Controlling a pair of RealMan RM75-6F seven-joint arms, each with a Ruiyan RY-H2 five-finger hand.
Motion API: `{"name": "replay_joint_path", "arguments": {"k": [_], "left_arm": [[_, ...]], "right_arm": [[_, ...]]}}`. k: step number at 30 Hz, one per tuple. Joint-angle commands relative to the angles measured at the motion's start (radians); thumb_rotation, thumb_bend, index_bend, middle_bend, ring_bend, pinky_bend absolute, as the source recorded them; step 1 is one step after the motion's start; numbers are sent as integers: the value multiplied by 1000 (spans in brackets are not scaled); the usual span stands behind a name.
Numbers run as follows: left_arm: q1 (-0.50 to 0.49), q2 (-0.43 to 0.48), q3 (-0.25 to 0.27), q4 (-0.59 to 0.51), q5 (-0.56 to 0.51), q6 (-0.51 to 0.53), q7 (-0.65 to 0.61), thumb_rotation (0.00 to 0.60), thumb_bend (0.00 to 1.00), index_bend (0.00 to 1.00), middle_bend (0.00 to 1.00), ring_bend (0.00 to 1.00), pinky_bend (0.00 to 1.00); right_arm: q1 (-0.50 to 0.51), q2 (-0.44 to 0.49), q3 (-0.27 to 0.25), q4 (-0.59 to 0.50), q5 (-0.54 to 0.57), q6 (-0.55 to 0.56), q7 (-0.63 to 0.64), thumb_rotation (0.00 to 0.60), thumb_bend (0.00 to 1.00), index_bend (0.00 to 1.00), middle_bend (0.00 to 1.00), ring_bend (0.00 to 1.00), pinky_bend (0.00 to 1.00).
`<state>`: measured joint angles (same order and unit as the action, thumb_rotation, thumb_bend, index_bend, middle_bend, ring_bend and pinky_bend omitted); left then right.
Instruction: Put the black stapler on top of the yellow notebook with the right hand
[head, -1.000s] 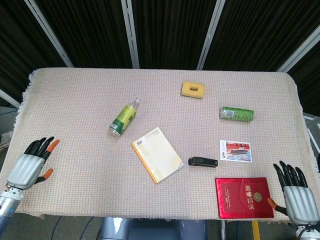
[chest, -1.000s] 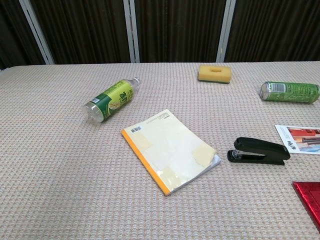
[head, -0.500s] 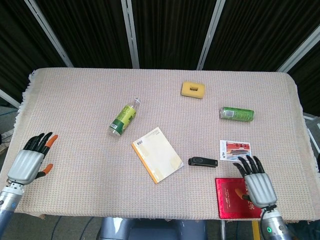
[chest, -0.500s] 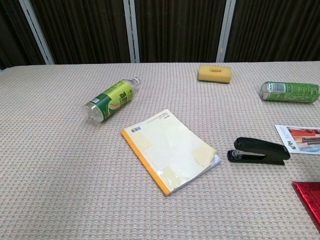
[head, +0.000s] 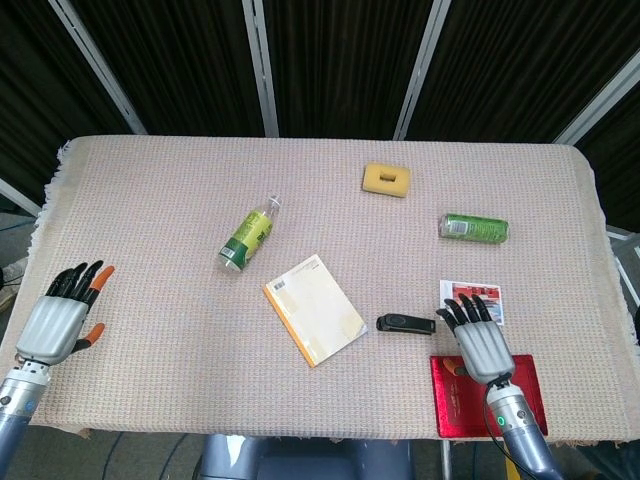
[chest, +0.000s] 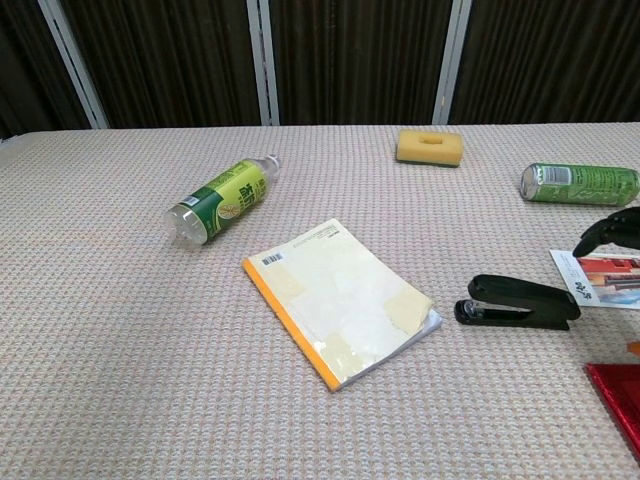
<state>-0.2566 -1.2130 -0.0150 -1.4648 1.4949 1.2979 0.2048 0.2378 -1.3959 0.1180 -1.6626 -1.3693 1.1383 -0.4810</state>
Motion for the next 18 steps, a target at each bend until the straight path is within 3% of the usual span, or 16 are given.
{"name": "replay_joint_path", "arguments": {"k": [1, 18], "left_arm": [[-5, -5, -2, 5, -13, -17, 4, 600, 307, 0, 0, 0, 110], [-26, -10, -8, 24, -52, -68, -8, 600, 308, 0, 0, 0, 111]], "right_arm": [[26, -10, 17, 20, 38, -34, 0, 600, 138, 207, 120, 6, 21], [147, -125, 38, 165, 157, -131, 2, 600, 161, 228, 127, 22, 42]]}}
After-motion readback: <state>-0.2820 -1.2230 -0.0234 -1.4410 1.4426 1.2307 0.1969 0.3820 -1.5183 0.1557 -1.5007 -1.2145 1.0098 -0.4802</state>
